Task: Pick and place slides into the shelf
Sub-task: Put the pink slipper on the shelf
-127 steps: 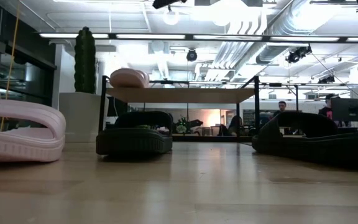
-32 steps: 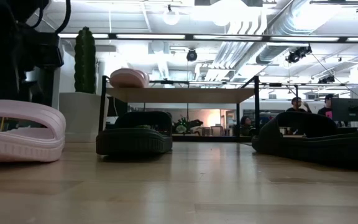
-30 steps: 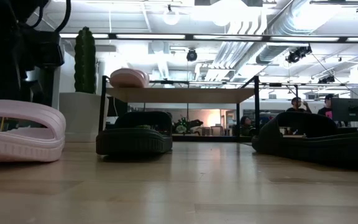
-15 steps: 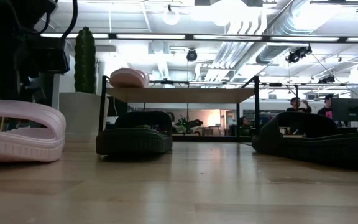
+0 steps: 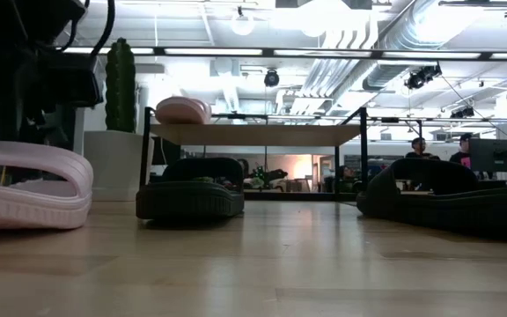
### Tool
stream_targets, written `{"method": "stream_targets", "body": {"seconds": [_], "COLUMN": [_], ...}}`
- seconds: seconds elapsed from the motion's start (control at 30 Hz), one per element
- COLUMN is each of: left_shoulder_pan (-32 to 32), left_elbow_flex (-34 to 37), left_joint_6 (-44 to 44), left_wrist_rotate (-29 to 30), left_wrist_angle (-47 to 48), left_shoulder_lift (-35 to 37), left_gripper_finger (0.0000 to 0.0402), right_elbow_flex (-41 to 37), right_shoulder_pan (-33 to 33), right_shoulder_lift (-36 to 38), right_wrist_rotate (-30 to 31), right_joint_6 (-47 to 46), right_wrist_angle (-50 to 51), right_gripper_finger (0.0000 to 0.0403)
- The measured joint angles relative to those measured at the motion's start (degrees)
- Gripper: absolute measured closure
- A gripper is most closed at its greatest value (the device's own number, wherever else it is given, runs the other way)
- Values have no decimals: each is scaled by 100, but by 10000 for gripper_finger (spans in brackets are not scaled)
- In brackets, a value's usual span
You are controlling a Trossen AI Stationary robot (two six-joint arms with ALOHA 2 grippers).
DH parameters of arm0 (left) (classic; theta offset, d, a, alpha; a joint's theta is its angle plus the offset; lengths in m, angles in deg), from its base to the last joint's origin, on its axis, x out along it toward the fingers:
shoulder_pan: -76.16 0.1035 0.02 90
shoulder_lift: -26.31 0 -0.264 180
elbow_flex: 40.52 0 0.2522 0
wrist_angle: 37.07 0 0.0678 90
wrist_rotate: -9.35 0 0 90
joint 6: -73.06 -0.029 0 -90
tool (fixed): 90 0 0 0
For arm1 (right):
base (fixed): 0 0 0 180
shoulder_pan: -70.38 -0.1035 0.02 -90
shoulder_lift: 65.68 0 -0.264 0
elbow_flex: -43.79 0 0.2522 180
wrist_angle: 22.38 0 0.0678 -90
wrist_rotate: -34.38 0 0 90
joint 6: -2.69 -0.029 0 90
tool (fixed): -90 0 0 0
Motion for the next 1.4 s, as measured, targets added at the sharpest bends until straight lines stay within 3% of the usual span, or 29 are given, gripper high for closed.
{"method": "stream_targets", "body": {"seconds": [0.2, 0.6, 0.8, 0.97, 1.4], "left_shoulder_pan": [0, 0, 0, 0, 4], "left_elbow_flex": [0, 0, 0, 0, -37], "left_joint_6": [0, -109, -123, -170, -105], "left_wrist_rotate": [-15, -21, -41, -41, -262], "left_wrist_angle": [-65, -83, -151, -295, -1079], "left_shoulder_lift": [0, 0, 0, 0, 0], "left_gripper_finger": [219, 391, 377, 395, 393], "right_elbow_flex": [0, 0, 0, 0, 0], "right_shoulder_pan": [0, 0, 0, 0, -24], "right_shoulder_lift": [-13, -85, -86, -87, -85], "right_wrist_rotate": [0, -4, -7, 0, 343], "right_joint_6": [2, 17, 15, 17, 133], "right_wrist_angle": [-2, -17, -11, -13, 24], "right_gripper_finger": [234, 234, 234, 234, 234]}}
